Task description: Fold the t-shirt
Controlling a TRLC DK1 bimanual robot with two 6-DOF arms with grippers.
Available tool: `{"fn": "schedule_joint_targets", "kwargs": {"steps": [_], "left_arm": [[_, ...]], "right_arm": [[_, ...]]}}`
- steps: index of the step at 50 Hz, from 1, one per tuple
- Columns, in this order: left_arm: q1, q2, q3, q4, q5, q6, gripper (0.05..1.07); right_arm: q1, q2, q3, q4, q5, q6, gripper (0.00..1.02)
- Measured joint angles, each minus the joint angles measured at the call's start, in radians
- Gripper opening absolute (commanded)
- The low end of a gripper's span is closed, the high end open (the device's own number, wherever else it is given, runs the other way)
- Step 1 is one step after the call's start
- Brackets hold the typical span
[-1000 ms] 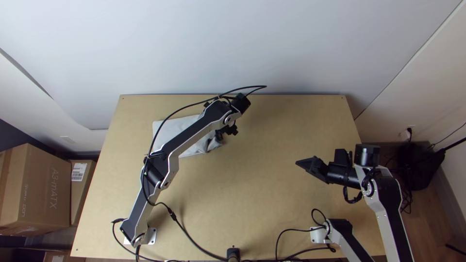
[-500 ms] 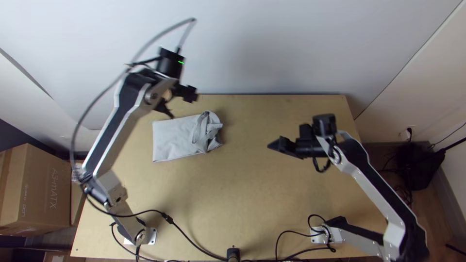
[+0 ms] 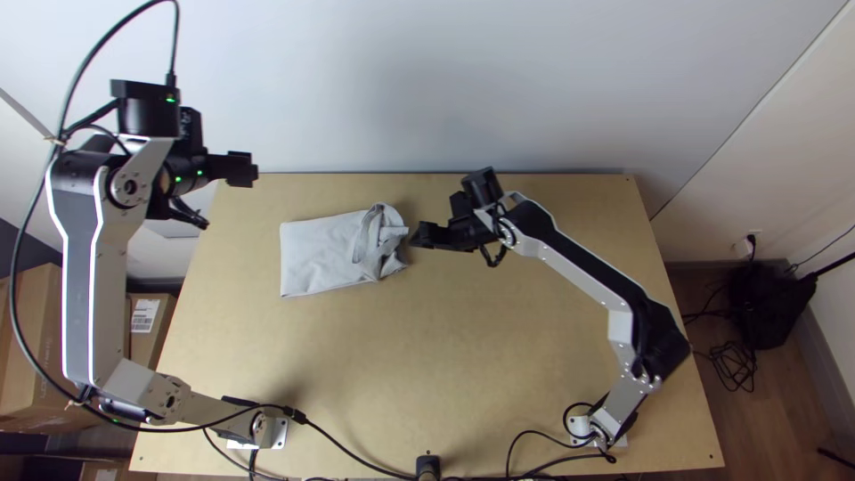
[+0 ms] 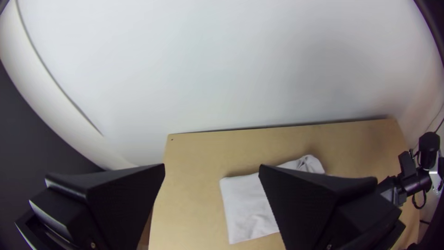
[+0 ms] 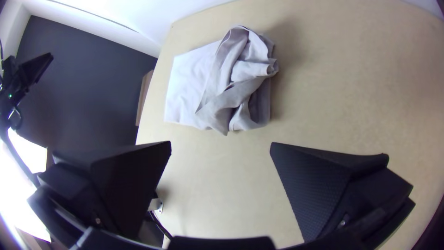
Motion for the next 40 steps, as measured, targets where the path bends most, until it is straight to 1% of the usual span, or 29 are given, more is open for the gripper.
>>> {"fn": "schedule_joint_targets", "kwargs": {"steps": [8, 15, 25, 39, 40], "left_arm": [[0.070, -0.037, -0.014, -0.016, 0.006, 0.009, 1.03], [0.104, -0.051, -0.016, -0.027, 0.006, 0.020, 1.03], [0.115, -0.065, -0.017, -0.029, 0.008, 0.023, 1.03], [0.147, -0.100, -0.021, -0.045, 0.023, 0.023, 1.03], [0.150, -0.101, -0.021, -0.045, 0.024, 0.023, 1.03]], "right_arm": [[0.006, 0.126, 0.085, 0.008, 0.010, 0.026, 0.98], [0.012, 0.201, 0.104, 0.055, 0.015, 0.041, 0.98], [0.031, 0.286, 0.114, 0.140, 0.025, 0.048, 0.98], [0.035, 0.441, 0.243, 0.162, 0.029, 0.048, 0.98], [0.035, 0.453, 0.254, 0.162, 0.028, 0.048, 0.96]]}}
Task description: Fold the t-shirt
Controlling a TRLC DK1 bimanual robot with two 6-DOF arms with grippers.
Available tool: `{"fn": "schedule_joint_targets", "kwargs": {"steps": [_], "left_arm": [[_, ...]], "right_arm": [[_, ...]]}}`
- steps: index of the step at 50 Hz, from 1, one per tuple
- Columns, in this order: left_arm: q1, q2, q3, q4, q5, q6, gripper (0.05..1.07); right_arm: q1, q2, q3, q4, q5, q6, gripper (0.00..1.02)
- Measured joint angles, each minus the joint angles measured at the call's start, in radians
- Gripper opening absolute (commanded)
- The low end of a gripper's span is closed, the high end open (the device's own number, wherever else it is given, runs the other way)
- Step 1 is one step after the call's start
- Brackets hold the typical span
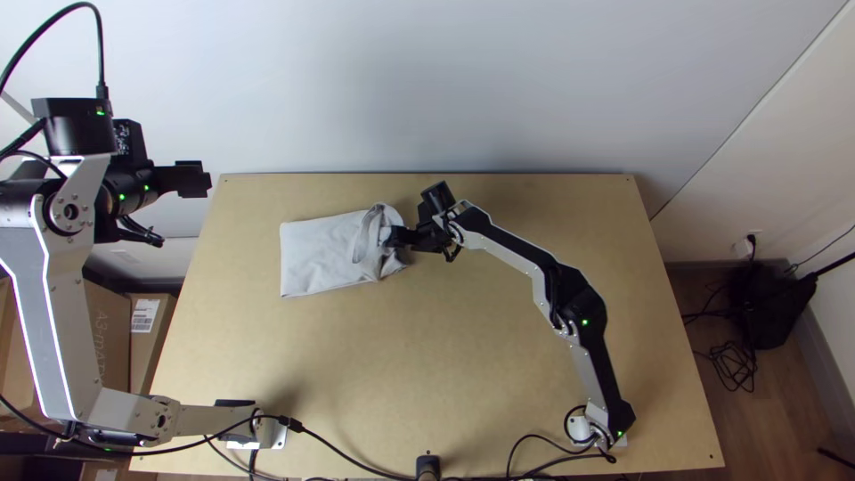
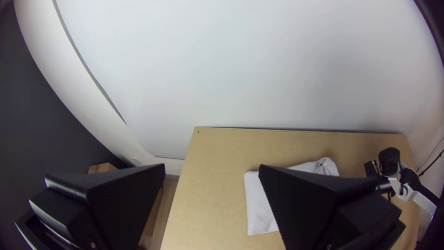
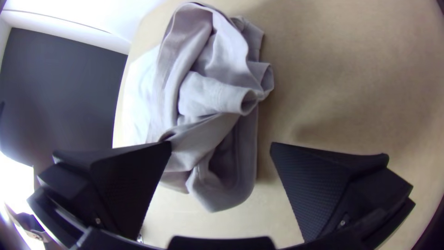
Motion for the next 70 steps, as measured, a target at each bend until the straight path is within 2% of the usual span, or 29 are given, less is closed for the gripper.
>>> {"fn": "schedule_joint_targets", "kwargs": {"steps": [3, 5, 10, 11, 22, 27, 33, 41, 51, 61, 70], "left_arm": [[0.006, -0.003, 0.000, -0.003, 0.000, 0.000, 1.03], [0.009, -0.003, 0.000, -0.006, 0.000, 0.000, 1.03], [0.018, -0.003, 0.000, -0.007, 0.000, 0.001, 1.03], [0.021, -0.003, 0.000, -0.007, 0.000, 0.002, 1.03], [0.055, -0.003, 0.000, -0.007, 0.010, 0.008, 1.03], [0.067, -0.003, 0.000, -0.007, 0.024, 0.008, 1.03], [0.080, -0.003, -0.002, -0.007, 0.039, 0.008, 1.03], [0.084, -0.003, -0.006, -0.006, 0.051, 0.008, 1.03], [0.092, -0.003, -0.008, -0.006, 0.084, 0.012, 1.03], [0.093, -0.002, -0.013, 0.004, 0.113, 0.012, 1.03], [0.080, -0.002, -0.014, 0.021, 0.119, 0.012, 1.03]], "right_arm": [[0.005, 0.035, 0.031, -0.001, 0.004, 0.004, 0.81], [0.008, 0.054, 0.044, 0.002, 0.003, 0.006, 0.66], [0.025, 0.070, 0.064, 0.002, 0.004, 0.007, 0.00], [0.029, 0.072, 0.064, 0.002, 0.004, 0.007, 0.03], [0.033, 0.082, 0.037, 0.010, 0.003, 0.007, 0.02], [-0.010, 0.056, -0.039, 0.060, -0.022, 0.006, 0.02], [-0.092, -0.018, -0.161, 0.105, -0.023, 0.003, 0.02], [-0.294, -0.135, -0.366, 0.188, -0.021, -0.004, 0.02], [-0.573, -0.265, -0.549, 0.233, -0.013, -0.005, 0.02], [-0.857, -0.335, -0.634, 0.261, -0.011, 0.001, 0.02], [-1.058, -0.360, -0.667, 0.269, 0.004, 0.008, 0.02]]}}
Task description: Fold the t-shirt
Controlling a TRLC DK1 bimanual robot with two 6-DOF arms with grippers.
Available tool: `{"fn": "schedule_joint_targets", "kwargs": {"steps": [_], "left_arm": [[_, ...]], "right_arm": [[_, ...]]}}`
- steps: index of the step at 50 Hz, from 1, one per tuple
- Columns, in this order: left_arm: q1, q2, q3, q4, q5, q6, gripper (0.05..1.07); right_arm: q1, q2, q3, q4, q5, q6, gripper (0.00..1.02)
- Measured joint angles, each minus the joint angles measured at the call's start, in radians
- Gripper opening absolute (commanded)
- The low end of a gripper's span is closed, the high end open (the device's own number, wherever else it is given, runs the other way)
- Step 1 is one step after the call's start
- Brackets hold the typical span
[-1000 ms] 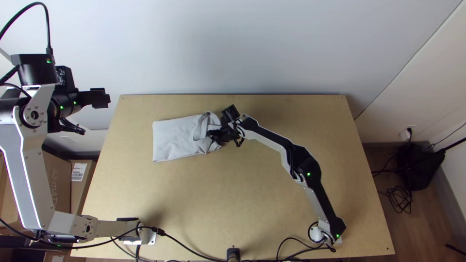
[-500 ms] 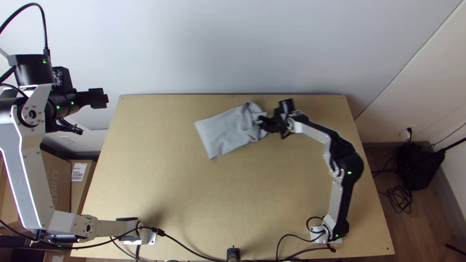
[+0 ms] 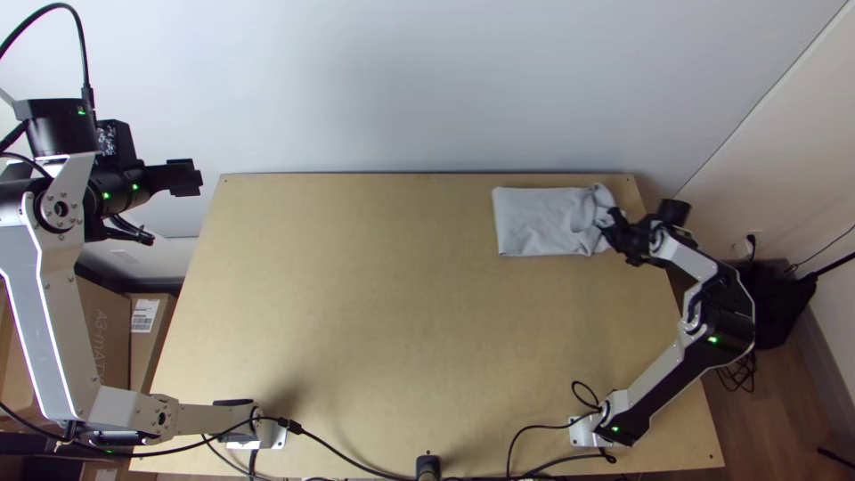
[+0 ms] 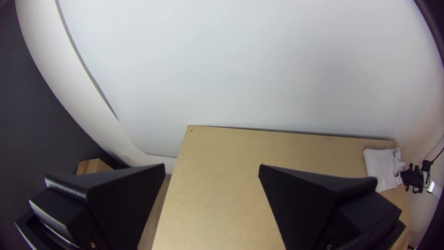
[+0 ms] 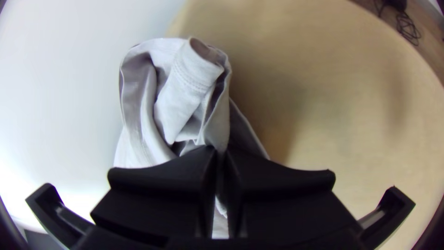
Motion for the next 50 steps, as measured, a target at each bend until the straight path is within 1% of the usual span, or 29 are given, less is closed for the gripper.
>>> {"fn": "schedule_joint_targets", "kwargs": {"steps": [4, 5, 6, 7, 8, 10, 11, 14, 19, 22, 24, 28, 34, 36, 39, 42, 43, 46, 48, 49, 50], "left_arm": [[-0.011, 0.000, 0.000, 0.006, 0.000, 0.000, 1.03], [-0.013, 0.000, 0.000, 0.007, 0.000, 0.000, 1.03], [-0.016, 0.000, 0.000, 0.008, 0.000, 0.000, 1.03], [-0.017, 0.000, 0.000, 0.008, 0.000, 0.000, 1.03], [-0.018, 0.001, 0.000, 0.008, 0.001, 0.000, 1.03], [-0.019, 0.002, 0.000, 0.008, 0.003, 0.000, 1.03], [-0.019, 0.002, 0.000, 0.008, 0.004, 0.000, 1.03], [-0.019, 0.002, 0.000, 0.008, 0.004, 0.000, 1.03], [-0.018, 0.003, 0.000, 0.008, 0.011, 0.000, 1.03], [-0.018, 0.003, 0.000, 0.010, 0.019, 0.000, 1.03], [-0.015, 0.003, 0.000, 0.011, 0.022, 0.000, 1.03], [-0.010, 0.003, -0.002, 0.010, 0.026, 0.000, 1.03], [0.010, 0.003, -0.008, 0.011, 0.048, 0.000, 1.03], [0.019, 0.003, -0.011, 0.011, 0.064, 0.000, 1.03], [0.031, 0.003, -0.018, 0.011, 0.078, -0.001, 1.03], [0.040, 0.003, -0.022, 0.011, 0.079, -0.001, 1.03], [0.042, 0.003, -0.024, 0.011, 0.079, -0.001, 1.03], [0.049, 0.003, -0.025, 0.013, 0.081, -0.001, 1.03], [0.052, 0.003, -0.026, 0.018, 0.082, 0.000, 1.03], [0.052, 0.003, -0.026, 0.021, 0.082, 0.000, 1.03], [0.053, 0.003, -0.026, 0.024, 0.082, 0.000, 1.03]], "right_arm": [[-0.062, -0.035, -0.047, 0.002, 0.003, -0.002, 0.03], [-0.074, -0.048, -0.064, 0.002, 0.003, -0.002, 0.04], [-0.085, -0.062, -0.079, 0.002, 0.004, -0.008, 0.12], [-0.093, -0.077, -0.096, 0.002, 0.008, -0.010, 0.27], [-0.100, -0.089, -0.113, 0.002, 0.010, -0.018, 0.45], [-0.109, -0.124, -0.150, 0.002, 0.015, -0.034, 0.89], [-0.111, -0.142, -0.167, 0.002, 0.021, -0.043, 1.00], [-0.114, -0.200, -0.212, 0.001, 0.053, -0.077, 0.99], [-0.115, -0.309, -0.248, -0.006, 0.171, -0.137, 0.99], [-0.114, -0.384, -0.248, -0.010, 0.212, -0.167, 0.99], [-0.105, -0.435, -0.238, -0.040, 0.235, -0.192, 0.99], [-0.058, -0.504, -0.183, -0.130, 0.258, -0.232, 0.99], [0.043, -0.503, -0.069, -0.256, 0.283, -0.285, 0.99], [0.078, -0.499, -0.053, -0.269, 0.320, -0.320, 0.99], [0.129, -0.499, -0.053, -0.267, 0.393, -0.385, 0.99], [0.177, -0.499, -0.077, -0.219, 0.454, -0.455, 0.98], [0.193, -0.500, -0.093, -0.192, 0.472, -0.479, 0.95], [0.237, -0.504, -0.131, -0.144, 0.515, -0.536, 0.79], [0.261, -0.505, -0.148, -0.153, 0.528, -0.558, 0.62], [0.270, -0.506, -0.154, -0.164, 0.533, -0.564, 0.55], [0.281, -0.505, -0.156, -0.184, 0.534, -0.568, 0.51]]}}
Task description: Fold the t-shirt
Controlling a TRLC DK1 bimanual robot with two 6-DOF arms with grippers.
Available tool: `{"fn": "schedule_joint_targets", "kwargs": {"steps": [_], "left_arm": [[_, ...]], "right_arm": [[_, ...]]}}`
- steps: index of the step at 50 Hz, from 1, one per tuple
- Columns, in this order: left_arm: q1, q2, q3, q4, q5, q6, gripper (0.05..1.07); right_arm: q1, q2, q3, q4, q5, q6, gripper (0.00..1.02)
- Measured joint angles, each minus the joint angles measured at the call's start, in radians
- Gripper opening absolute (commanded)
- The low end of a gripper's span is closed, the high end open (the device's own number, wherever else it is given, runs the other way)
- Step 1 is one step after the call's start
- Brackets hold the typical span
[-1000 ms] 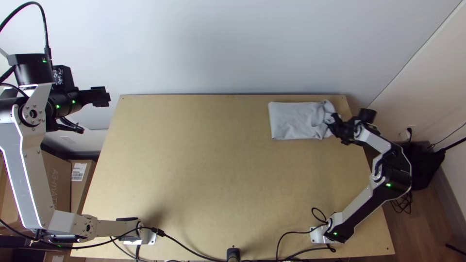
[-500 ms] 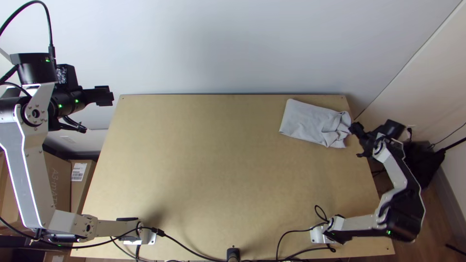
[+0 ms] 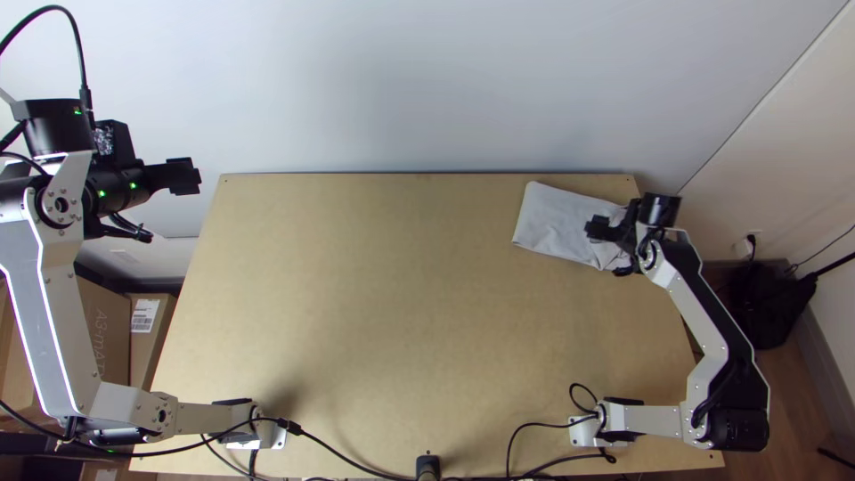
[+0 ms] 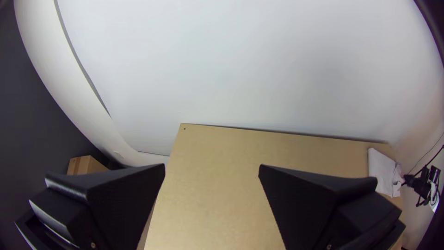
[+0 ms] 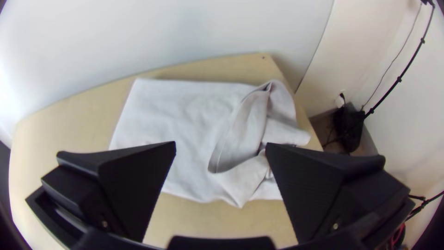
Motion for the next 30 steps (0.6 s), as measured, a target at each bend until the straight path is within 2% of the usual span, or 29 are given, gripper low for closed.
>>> {"fn": "schedule_joint_targets", "kwargs": {"steps": [6, 11, 12, 15, 17, 30], "left_arm": [[0.011, 0.000, -0.005, 0.009, 0.016, 0.000, 1.03], [0.028, -0.002, -0.031, 0.017, 0.046, 0.000, 1.03], [0.031, -0.003, -0.038, 0.021, 0.048, 0.000, 1.03], [0.037, -0.005, -0.069, 0.040, 0.051, 0.000, 1.03], [0.038, -0.005, -0.083, 0.044, 0.053, 0.000, 1.03], [0.044, -0.005, -0.103, 0.076, 0.068, 0.008, 1.03]], "right_arm": [[0.024, 0.000, 0.015, -0.121, 0.007, -0.013, 0.52], [0.027, 0.029, 0.085, -0.252, 0.010, 0.010, 0.53], [0.027, 0.037, 0.106, -0.272, 0.011, 0.015, 0.55], [0.024, 0.073, 0.166, -0.312, 0.011, 0.027, 0.76], [0.024, 0.099, 0.203, -0.334, 0.011, 0.035, 0.84], [0.031, 0.243, 0.326, -0.406, 0.014, 0.054, 0.85]]}}
